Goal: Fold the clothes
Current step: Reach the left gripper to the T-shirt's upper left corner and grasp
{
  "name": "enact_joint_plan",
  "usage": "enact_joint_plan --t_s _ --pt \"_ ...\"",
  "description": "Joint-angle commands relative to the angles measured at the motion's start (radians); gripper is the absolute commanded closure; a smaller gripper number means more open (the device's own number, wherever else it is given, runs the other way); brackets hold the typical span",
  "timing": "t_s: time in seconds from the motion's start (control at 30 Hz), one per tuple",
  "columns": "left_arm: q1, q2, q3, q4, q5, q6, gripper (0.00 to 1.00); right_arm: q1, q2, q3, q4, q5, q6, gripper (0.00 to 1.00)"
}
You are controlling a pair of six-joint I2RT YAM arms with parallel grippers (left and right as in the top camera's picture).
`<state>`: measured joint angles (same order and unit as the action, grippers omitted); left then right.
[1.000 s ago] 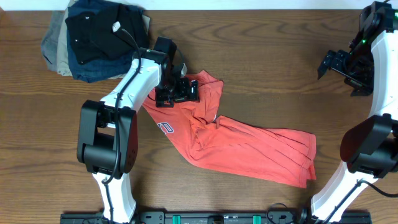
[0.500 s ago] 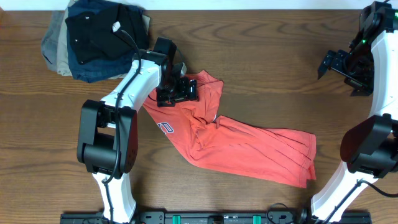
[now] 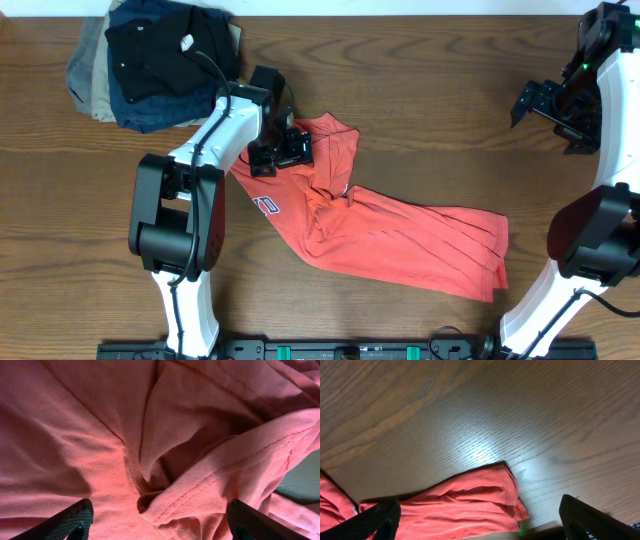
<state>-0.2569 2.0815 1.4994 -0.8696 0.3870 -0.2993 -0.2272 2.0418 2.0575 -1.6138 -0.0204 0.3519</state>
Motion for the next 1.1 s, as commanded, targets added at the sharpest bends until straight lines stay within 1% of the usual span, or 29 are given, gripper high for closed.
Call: enact_joint_plan --t_s 0.0,0.23,0.37,0.5,0.57,0.6,0.67,0.77,0.9,0.93,1.0,1.07 --pt "0.005 0.013 -0.008 0.001 -0.018 -0.017 0.14 -0.008 -0.014 0.003 -0.001 -0.003 -0.008 0.01" --pt "-0.004 0.013 -0.008 0.002 -0.017 -0.017 0.15 -0.008 -0.014 0.003 -0.001 -0.003 -0.008 0.01" --pt "-0.019 0.013 -0.008 0.002 -0.017 -0.017 0.27 -0.008 -0.014 0.003 -0.001 -0.003 -0.008 0.01" --pt "-0.037 0.013 -0.008 0.013 -0.017 -0.017 0.32 -0.008 -0.014 0.003 -0.001 -0.003 -0.008 0.01" --pt "-0.043 0.013 -0.008 0.017 -0.018 -0.017 0.4 -0.008 -0.014 0.003 -0.001 -0.003 -0.008 0.01" --pt "-0.043 0.013 -0.008 0.017 -0.017 -0.017 0.48 -0.007 -0.014 0.003 -0.001 -0.003 -0.008 0.01" --pt "-0.043 0.013 -0.008 0.017 -0.017 -0.017 0.56 -0.007 -0.014 0.003 -0.001 -0.003 -0.008 0.01" --pt "-0.043 0.013 -0.008 0.016 -0.018 -0.017 0.59 -0.007 -0.014 0.003 -0.001 -0.003 -0.008 0.01" --pt "-0.042 0.013 -0.008 0.016 -0.026 -0.017 0.73 -0.008 -0.014 0.003 -0.001 -0.003 -0.008 0.01" --pt "-0.041 0.013 -0.008 0.015 -0.034 -0.018 0.78 -0.007 -0.014 0.003 -0.001 -0.003 -0.008 0.01" --pt "-0.04 0.012 -0.008 0.011 -0.041 -0.018 0.94 -0.007 -0.014 0.003 -0.001 -0.003 -0.008 0.01" --pt "-0.036 0.008 -0.008 0.006 -0.041 -0.018 0.94 -0.007 -0.014 0.003 -0.001 -0.003 -0.008 0.01"
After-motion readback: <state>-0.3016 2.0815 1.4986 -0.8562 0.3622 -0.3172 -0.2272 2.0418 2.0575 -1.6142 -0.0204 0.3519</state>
